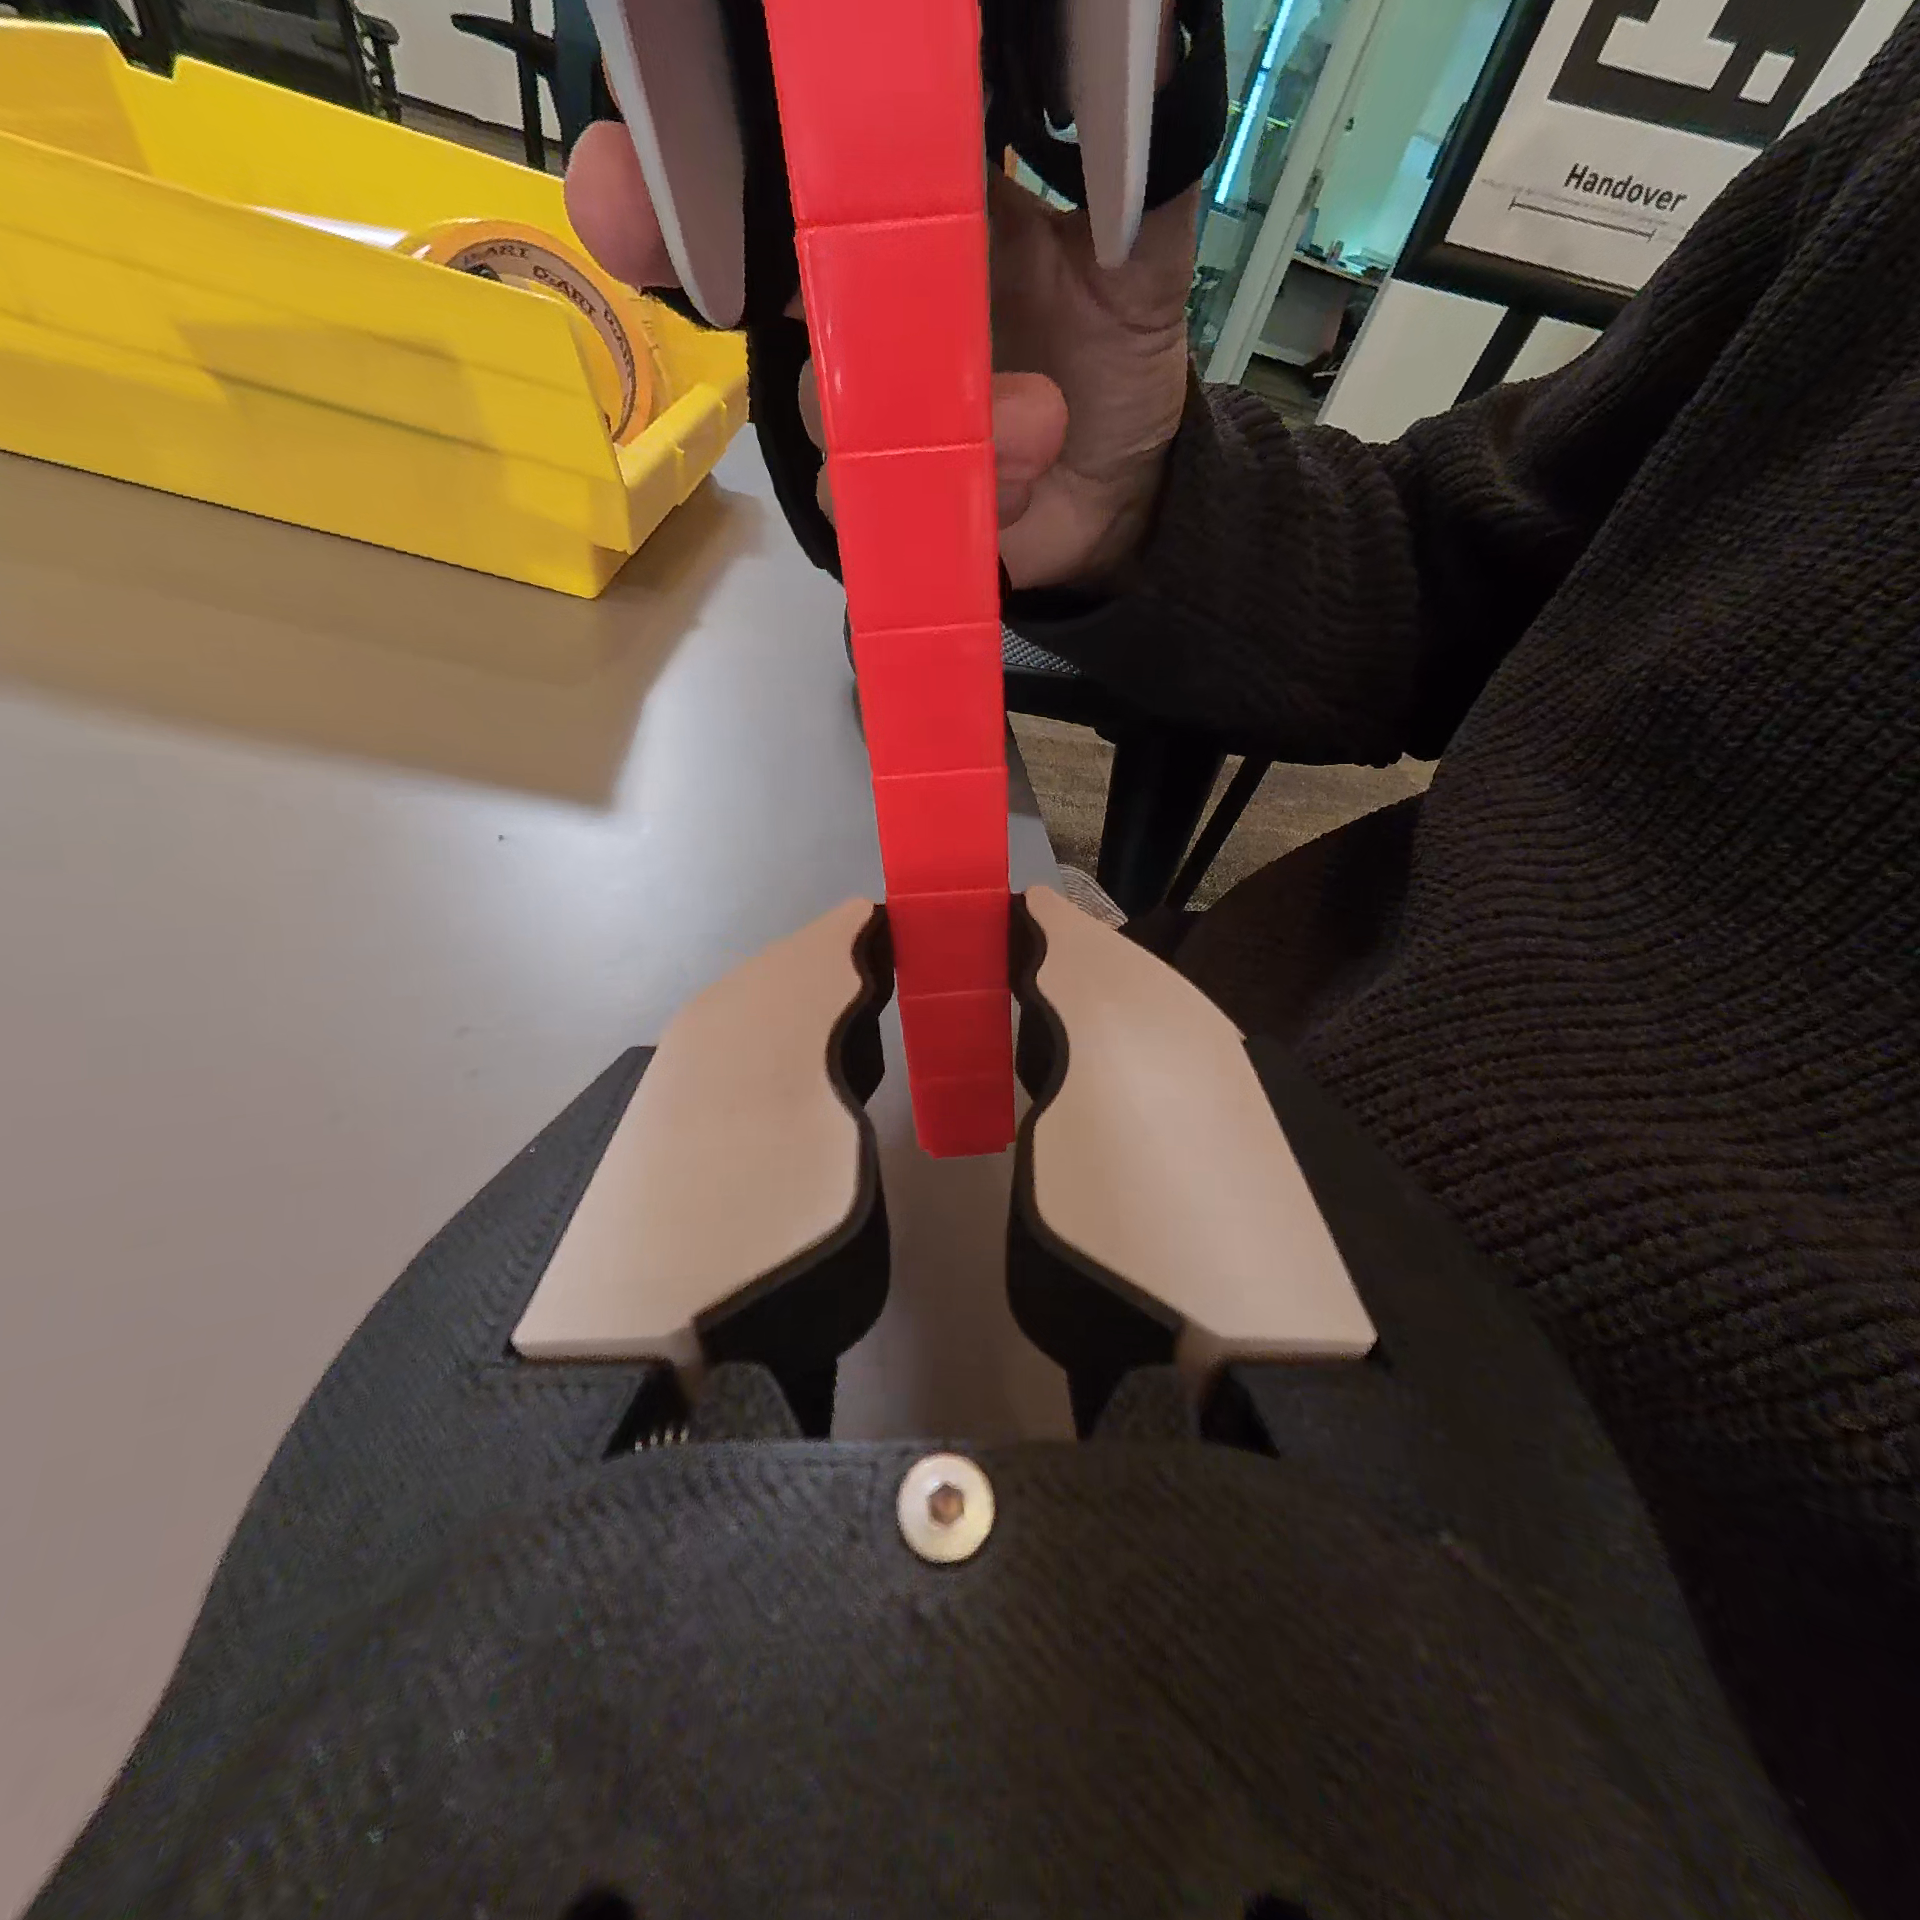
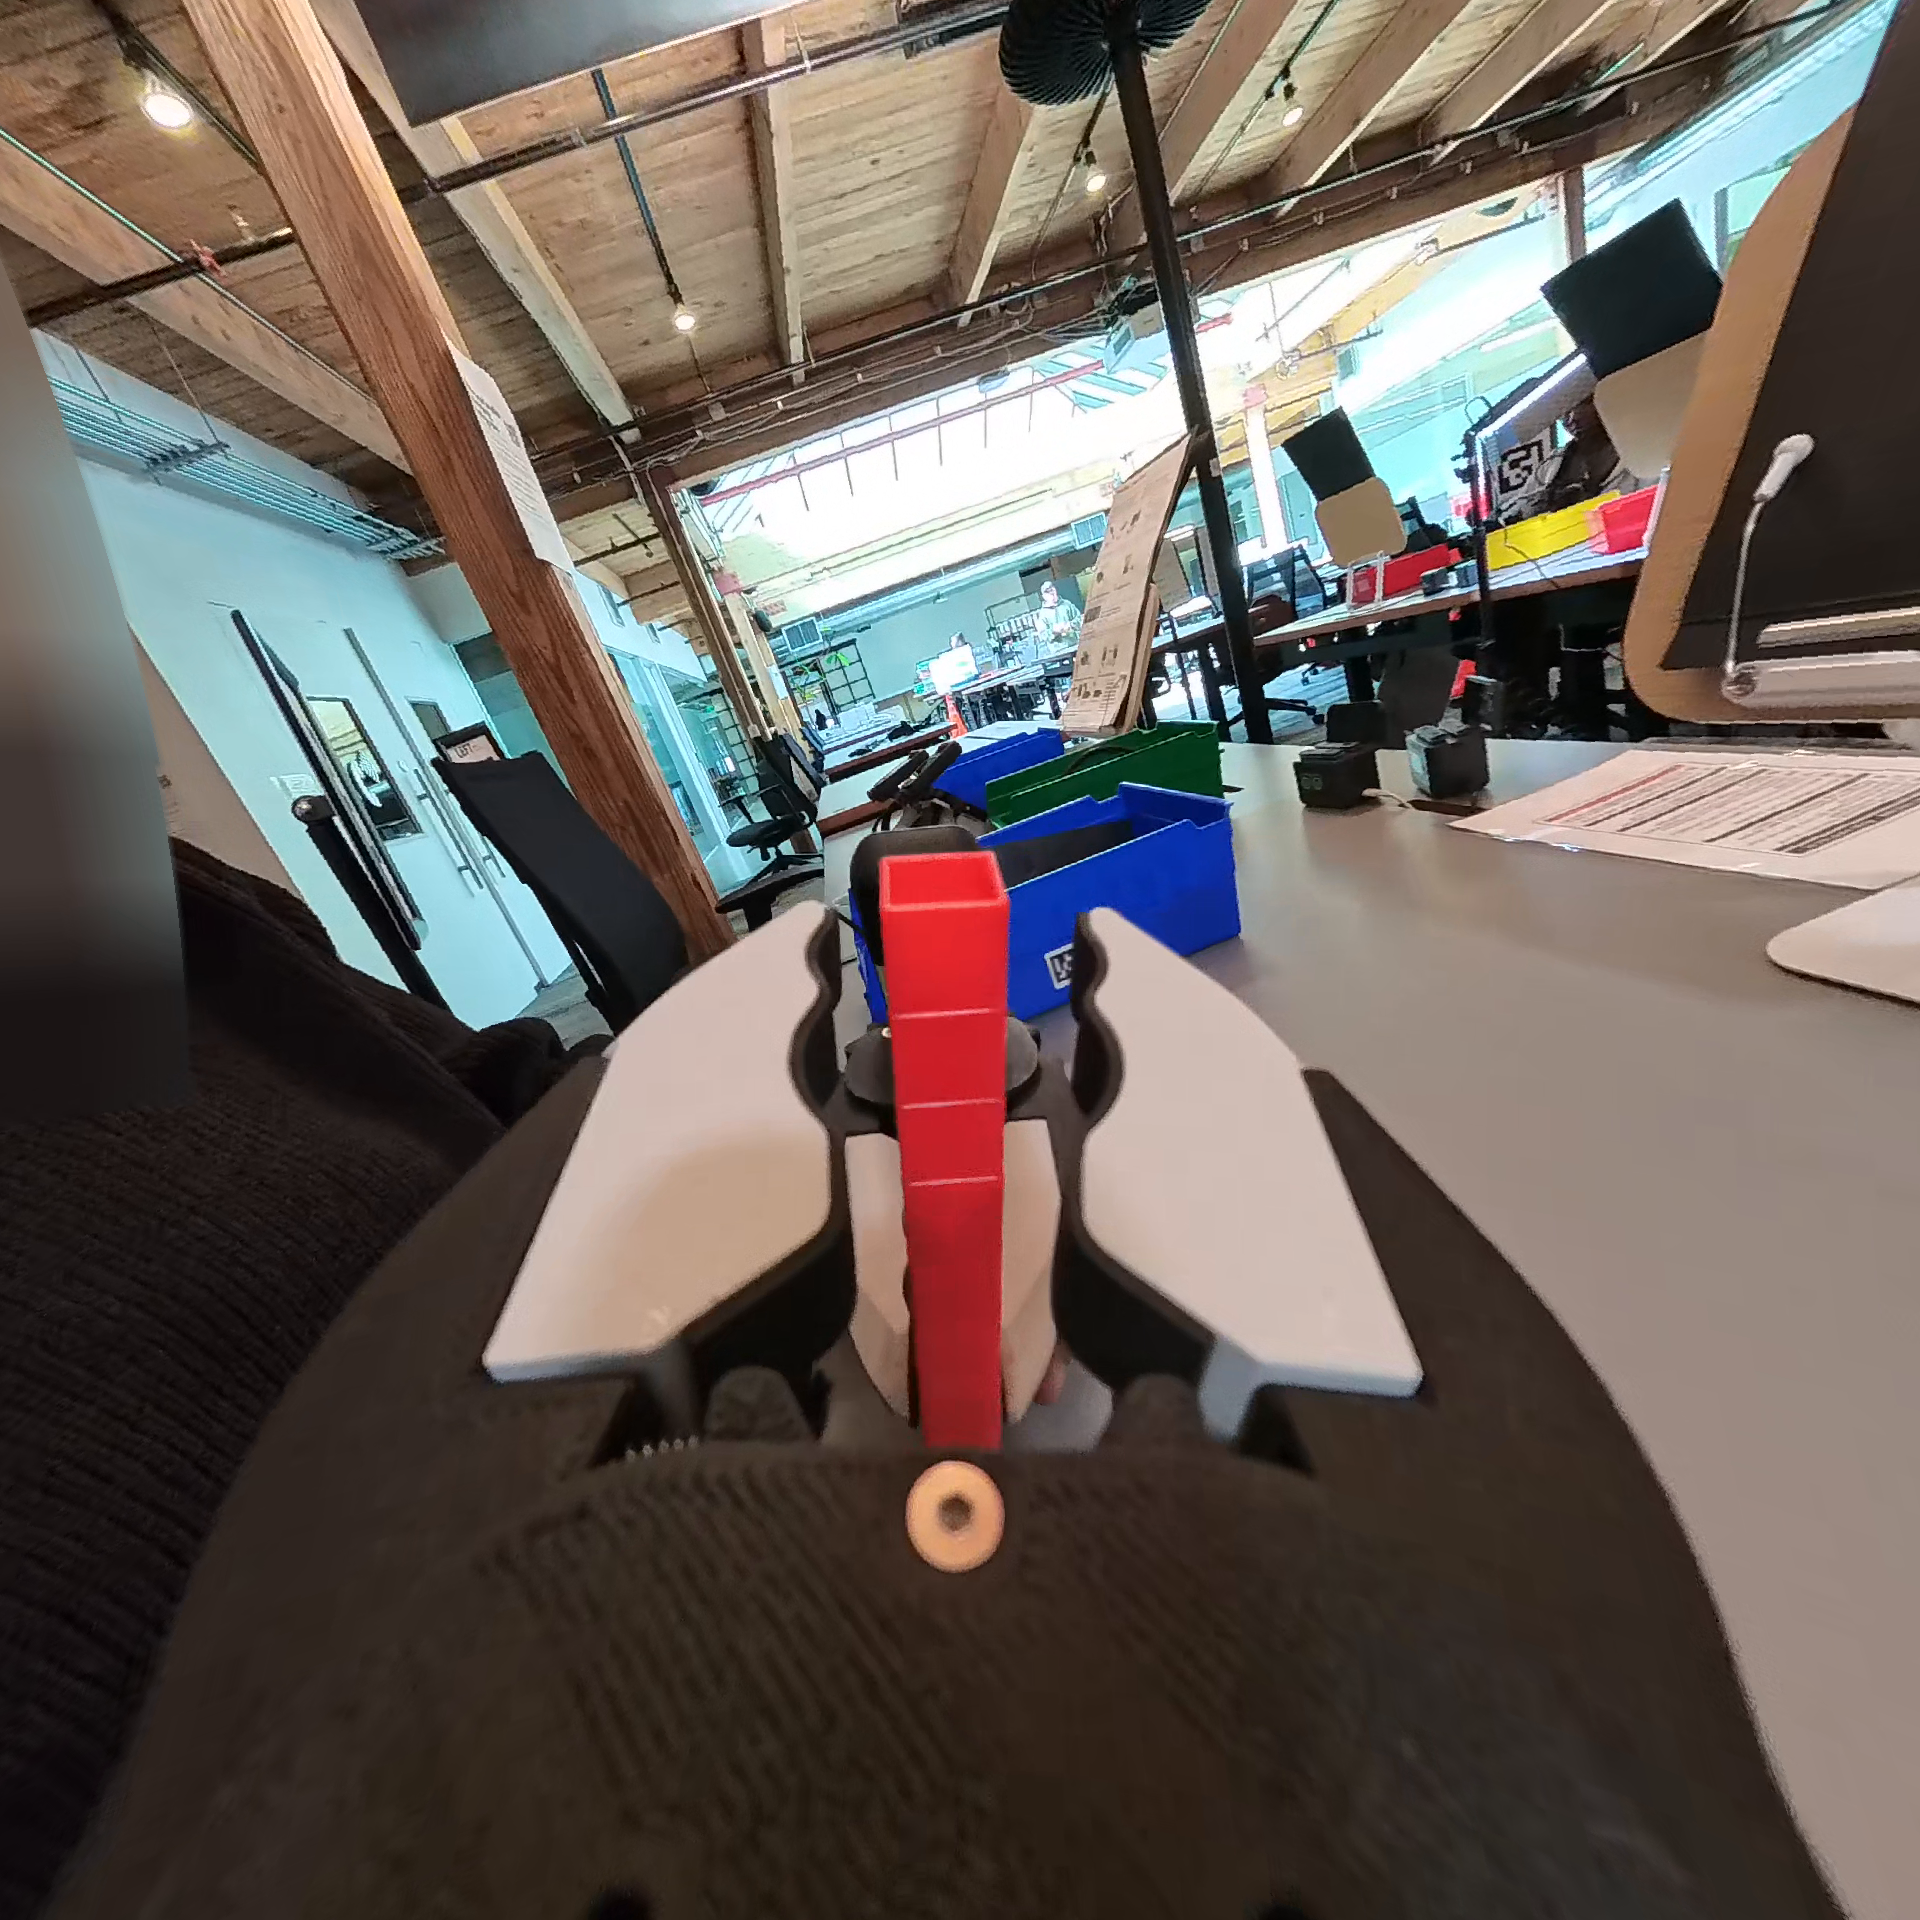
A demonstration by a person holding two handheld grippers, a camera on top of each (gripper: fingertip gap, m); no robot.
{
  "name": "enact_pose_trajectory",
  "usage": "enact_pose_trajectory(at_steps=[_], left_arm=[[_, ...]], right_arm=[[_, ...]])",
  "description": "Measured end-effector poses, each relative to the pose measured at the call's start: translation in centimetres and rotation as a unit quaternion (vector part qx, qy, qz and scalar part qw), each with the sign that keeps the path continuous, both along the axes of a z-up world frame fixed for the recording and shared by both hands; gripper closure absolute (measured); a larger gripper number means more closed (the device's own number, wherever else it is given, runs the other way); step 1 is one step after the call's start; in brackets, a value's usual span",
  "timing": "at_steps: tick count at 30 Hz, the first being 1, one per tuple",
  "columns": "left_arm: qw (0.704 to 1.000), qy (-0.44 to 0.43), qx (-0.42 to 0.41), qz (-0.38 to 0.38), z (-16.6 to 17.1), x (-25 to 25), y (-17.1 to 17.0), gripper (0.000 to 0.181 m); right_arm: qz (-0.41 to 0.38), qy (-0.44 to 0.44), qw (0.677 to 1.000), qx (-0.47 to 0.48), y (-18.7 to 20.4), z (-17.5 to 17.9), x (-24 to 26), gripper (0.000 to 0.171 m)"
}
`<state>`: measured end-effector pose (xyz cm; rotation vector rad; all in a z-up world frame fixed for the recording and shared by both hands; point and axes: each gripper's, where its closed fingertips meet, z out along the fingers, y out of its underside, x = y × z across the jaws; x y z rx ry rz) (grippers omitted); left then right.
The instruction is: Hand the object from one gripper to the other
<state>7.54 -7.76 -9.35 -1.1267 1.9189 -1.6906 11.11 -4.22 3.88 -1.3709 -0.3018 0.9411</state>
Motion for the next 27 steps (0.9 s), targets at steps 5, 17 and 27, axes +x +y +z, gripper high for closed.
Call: enact_pose_trajectory(at_steps=[5,17,27], left_arm=[[1.0,0.002,0.005,-0.001,-0.1,0.0,-0.15,0.16],[1.0,0.003,0.007,-0.002,-0.16,0.04,-0.38,0.16],[1.0,0.009,-0.006,0.0,-0.11,0.17,-0.4,0.16]], right_arm=[[0.001,0.004,1.0,-0.004,-0.02,0.05,-0.04,0.131],[0.002,-0.009,1.0,-0.006,0.02,-0.24,-0.35,0.138],[-0.011,-0.03,0.999,0.003,-0.06,-0.13,-0.54,0.149]])
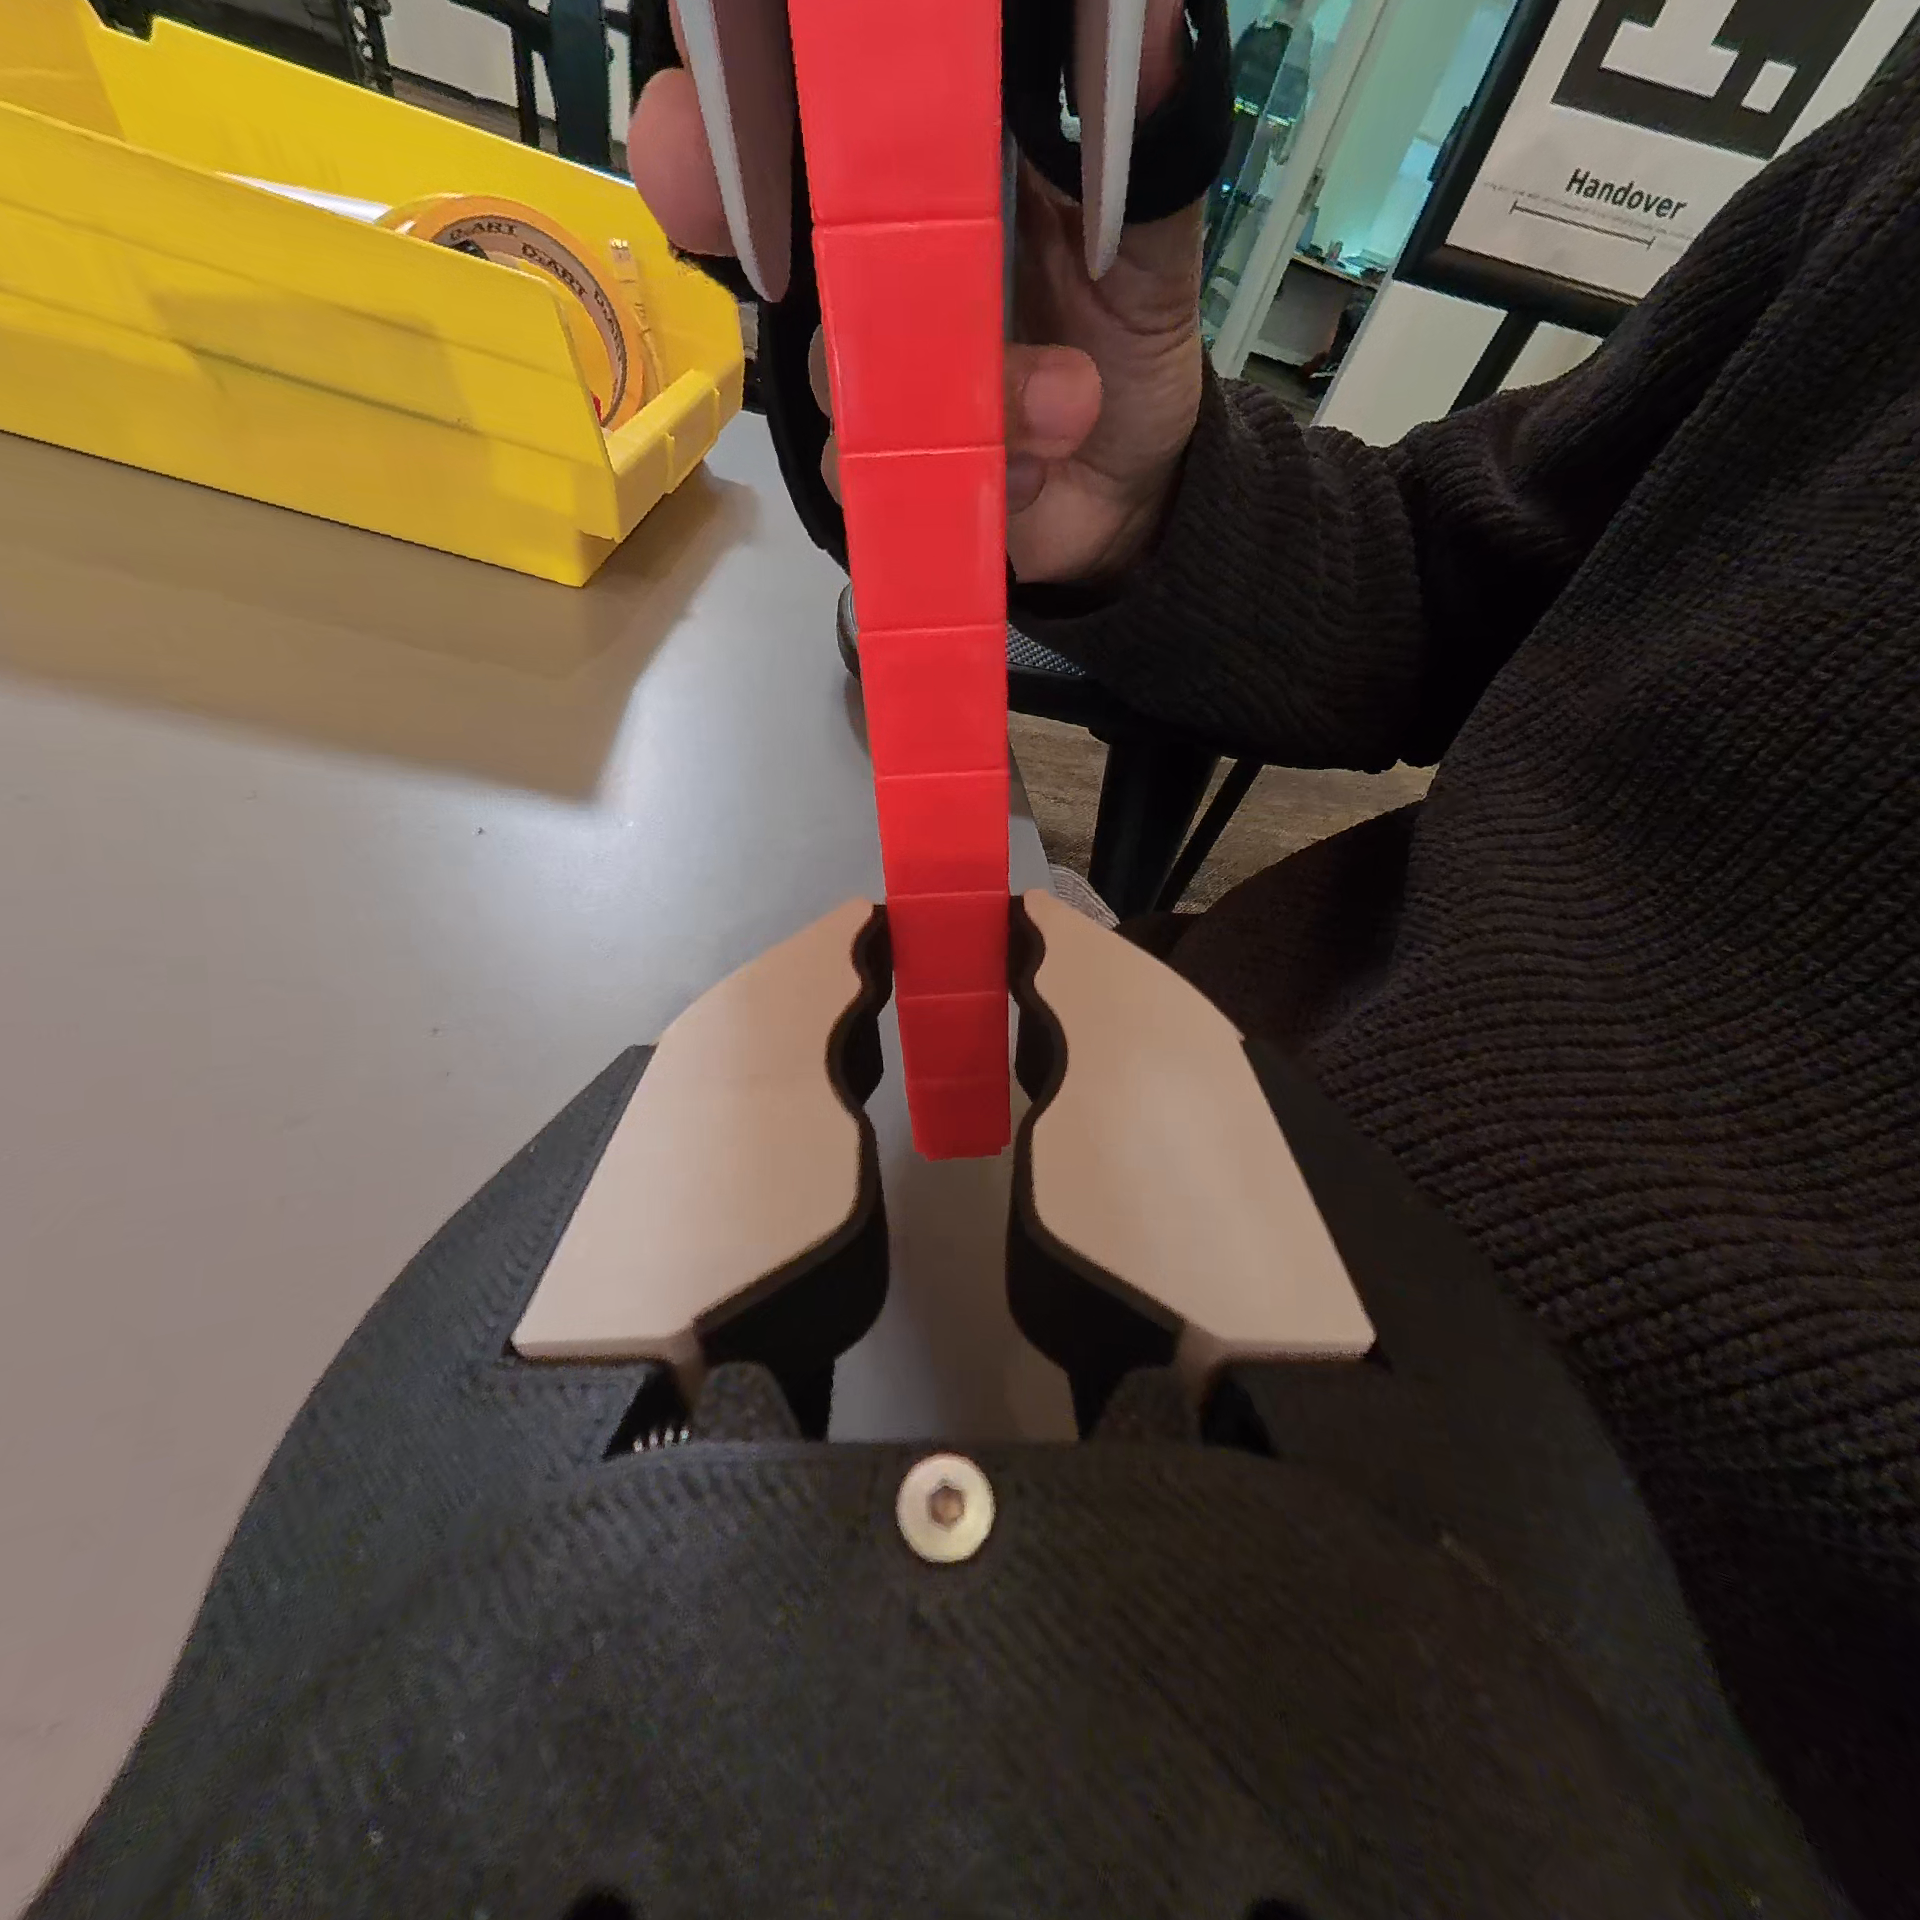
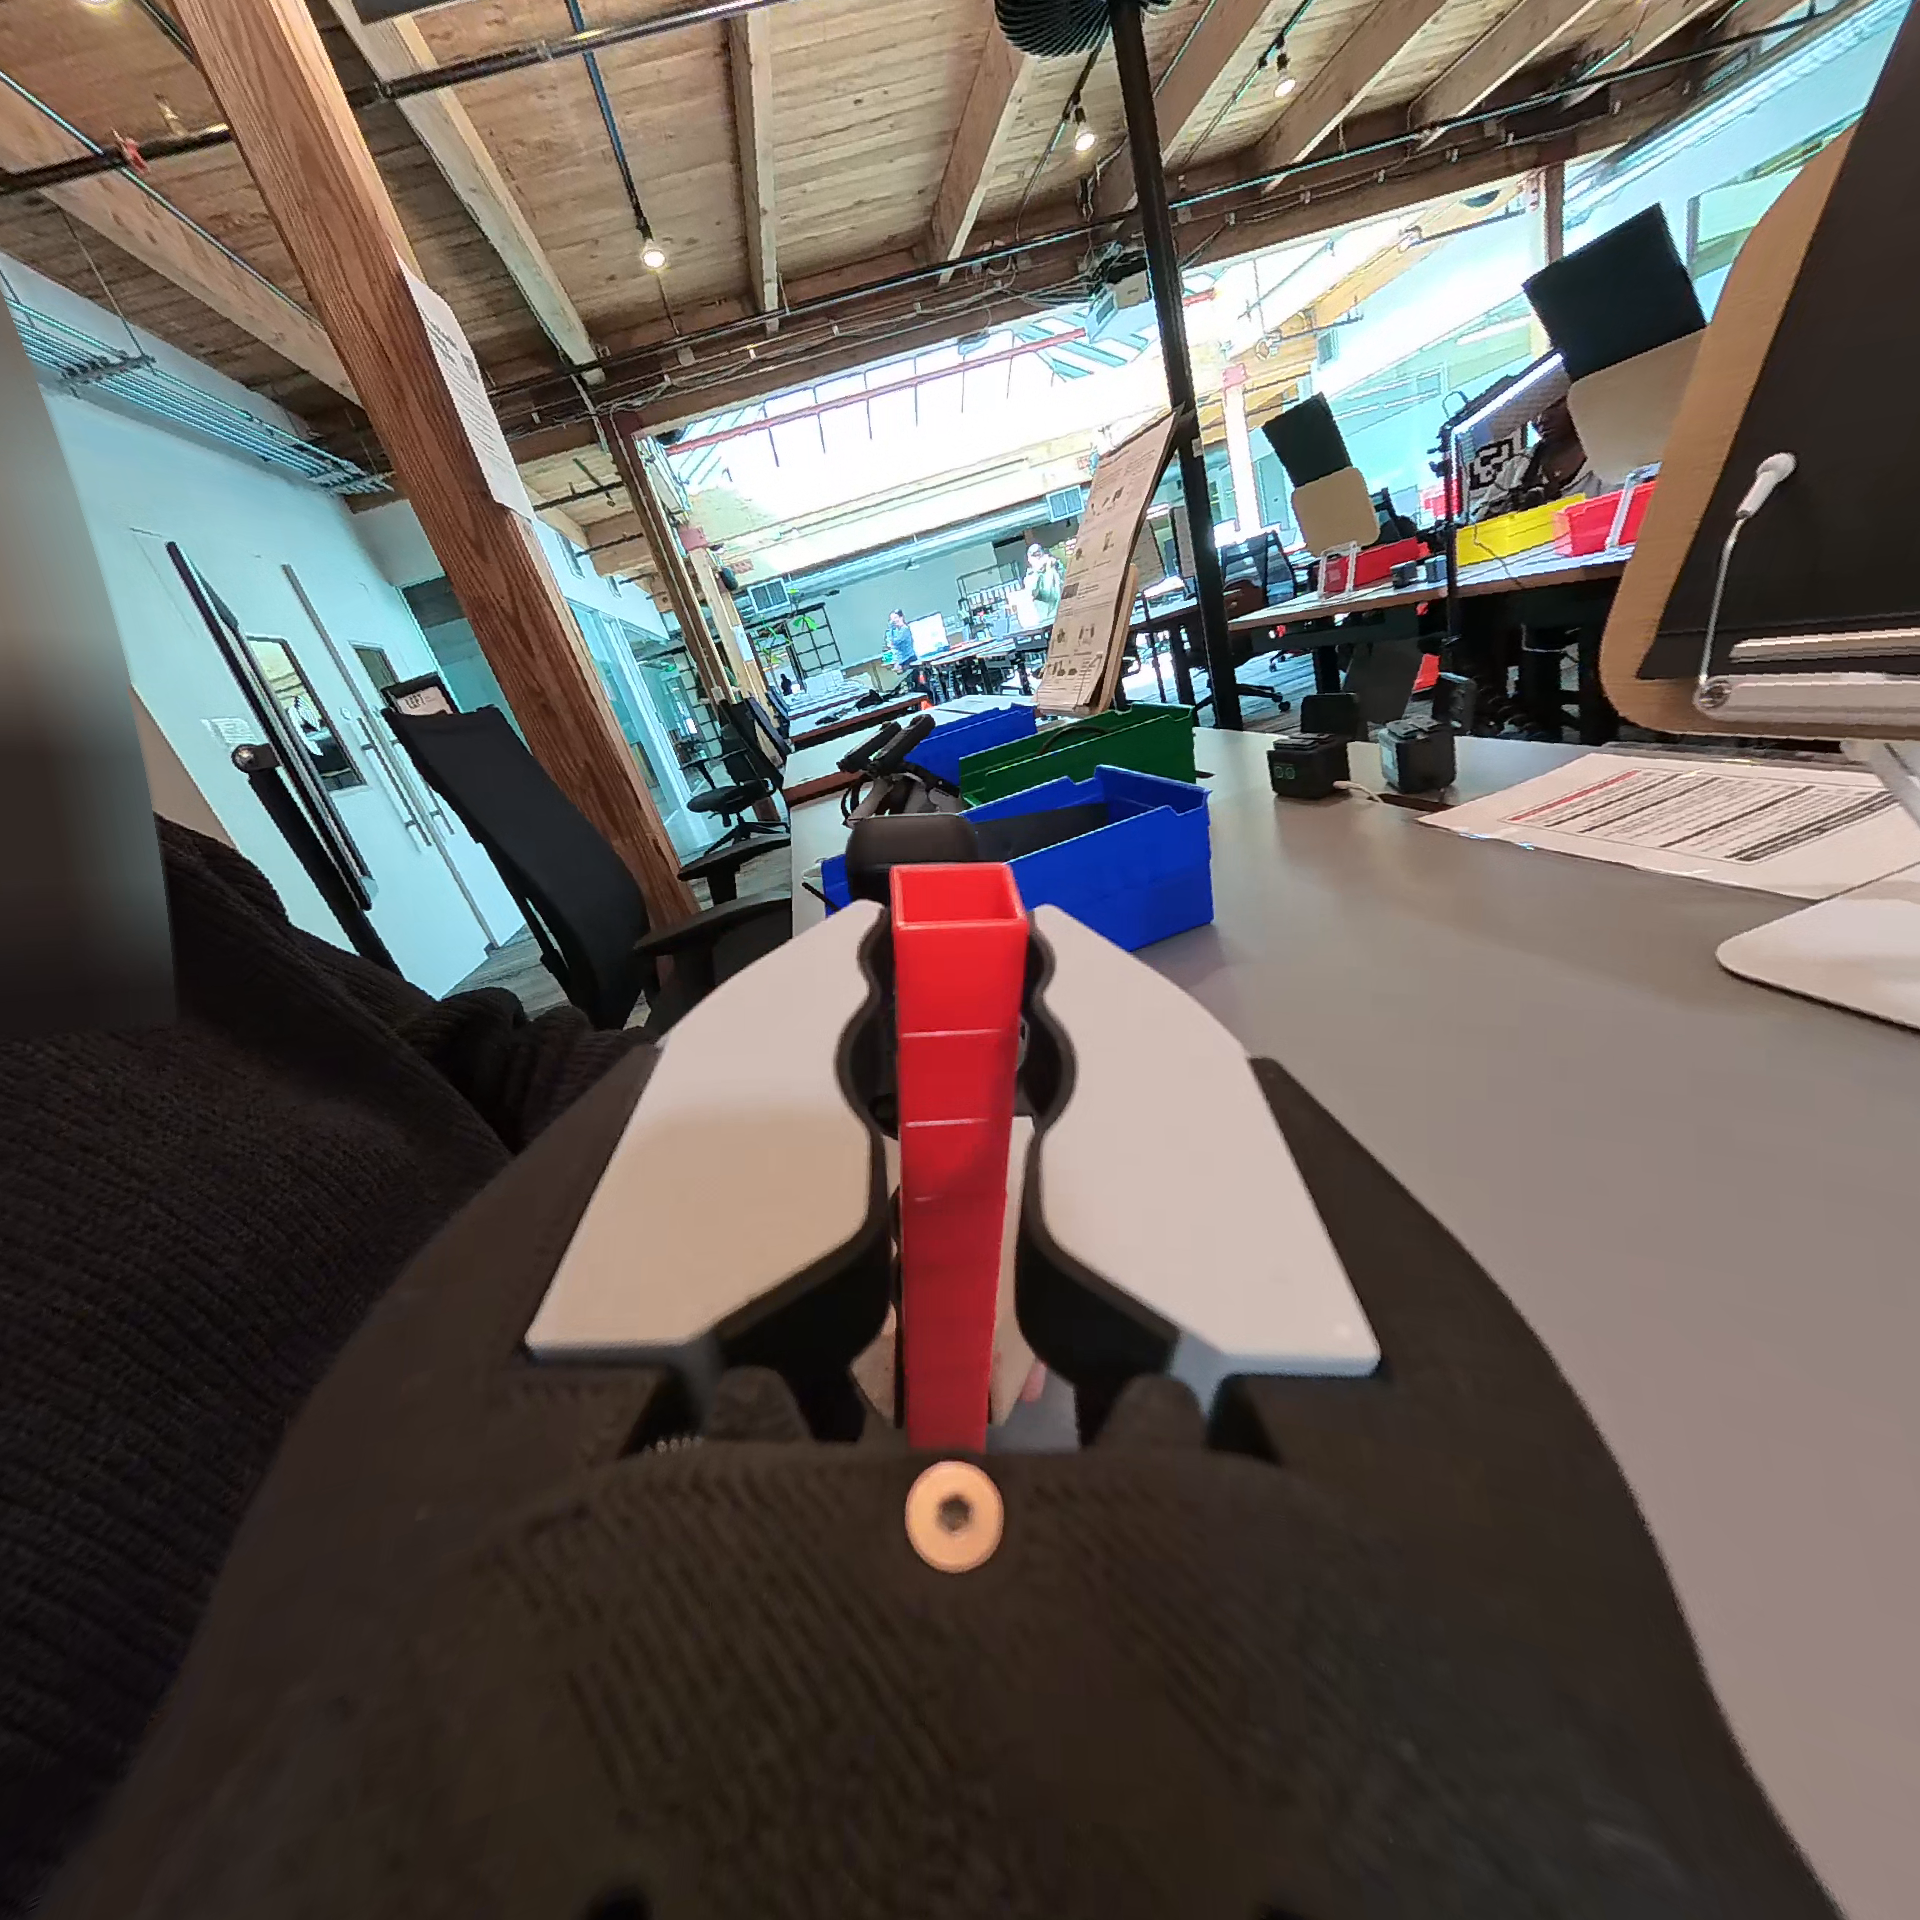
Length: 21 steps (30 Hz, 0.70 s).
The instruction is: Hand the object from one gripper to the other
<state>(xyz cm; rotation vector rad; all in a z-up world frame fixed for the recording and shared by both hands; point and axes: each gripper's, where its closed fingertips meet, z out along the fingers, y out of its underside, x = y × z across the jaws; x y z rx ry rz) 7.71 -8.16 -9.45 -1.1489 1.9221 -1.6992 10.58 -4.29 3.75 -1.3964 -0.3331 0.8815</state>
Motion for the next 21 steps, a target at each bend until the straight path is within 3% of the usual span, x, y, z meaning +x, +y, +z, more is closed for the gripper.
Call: enact_pose_trajectory(at_steps=[5,12,17,21], left_arm=[[1.0,0.0,-0.016,-0.002,0.2,0.0,-0.1,0.158],[1.0,0.005,-0.019,0.012,0.1,0.3,0.2,0.136],[0.998,-0.017,-0.035,0.057,0.8,1.0,1.5,0.127],[0.992,-0.035,-0.072,0.094,2.1,1.5,2.6,0.13]], right_arm=[[-0.005,-0.002,1.0,0.0,0.0,0.0,0.1,0.149],[-0.023,-0.015,1.0,-0.003,0.3,-0.1,0.7,0.149],[-0.046,-0.014,0.999,-0.001,0.5,0.0,1.8,0.149],[-0.075,-0.023,0.997,0.007,0.6,0.2,3.0,0.149]])
